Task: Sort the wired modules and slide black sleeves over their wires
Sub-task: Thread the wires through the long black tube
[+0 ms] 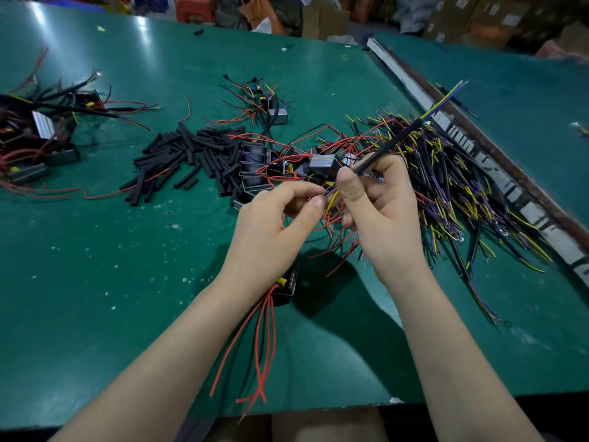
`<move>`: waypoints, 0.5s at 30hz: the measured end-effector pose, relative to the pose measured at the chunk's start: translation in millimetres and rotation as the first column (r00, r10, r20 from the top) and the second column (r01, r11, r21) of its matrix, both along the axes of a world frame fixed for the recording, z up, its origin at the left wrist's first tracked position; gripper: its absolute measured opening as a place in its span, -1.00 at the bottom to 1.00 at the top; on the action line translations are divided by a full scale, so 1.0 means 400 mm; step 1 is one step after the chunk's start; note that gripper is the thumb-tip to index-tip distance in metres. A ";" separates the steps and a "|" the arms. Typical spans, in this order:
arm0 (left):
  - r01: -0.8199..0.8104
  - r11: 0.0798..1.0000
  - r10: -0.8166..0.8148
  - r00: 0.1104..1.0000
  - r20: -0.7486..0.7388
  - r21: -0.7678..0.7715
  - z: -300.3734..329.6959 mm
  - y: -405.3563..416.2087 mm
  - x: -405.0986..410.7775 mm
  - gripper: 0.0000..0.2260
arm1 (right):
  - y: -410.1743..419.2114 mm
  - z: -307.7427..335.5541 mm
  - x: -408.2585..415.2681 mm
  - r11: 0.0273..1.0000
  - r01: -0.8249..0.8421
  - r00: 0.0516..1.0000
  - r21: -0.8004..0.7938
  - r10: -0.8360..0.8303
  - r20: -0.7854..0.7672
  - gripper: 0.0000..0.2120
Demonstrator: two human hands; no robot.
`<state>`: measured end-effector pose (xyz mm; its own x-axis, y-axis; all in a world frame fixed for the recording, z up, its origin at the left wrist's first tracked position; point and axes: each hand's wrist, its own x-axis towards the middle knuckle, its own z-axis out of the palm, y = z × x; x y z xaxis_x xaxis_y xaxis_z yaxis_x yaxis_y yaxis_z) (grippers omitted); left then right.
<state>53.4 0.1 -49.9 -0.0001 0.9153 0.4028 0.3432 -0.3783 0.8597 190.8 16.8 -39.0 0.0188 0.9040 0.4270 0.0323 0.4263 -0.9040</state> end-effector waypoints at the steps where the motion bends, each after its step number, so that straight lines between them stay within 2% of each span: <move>1: -0.003 1.000 0.003 1.000 0.010 0.015 0.001 0.000 0.000 -0.90 | -0.001 0.000 0.000 1.000 -0.001 1.000 -0.001 0.001 -0.001 -0.87; 11: -0.088 0.994 0.082 0.992 0.093 0.059 -0.002 0.000 -0.001 -0.91 | -0.011 0.002 -0.008 0.998 0.026 1.000 0.051 -0.026 0.012 -0.86; 15: -0.110 0.991 0.106 0.993 0.053 0.078 -0.006 0.000 0.001 -0.92 | -0.010 -0.006 -0.009 0.991 0.054 0.996 0.123 -0.062 0.058 -0.87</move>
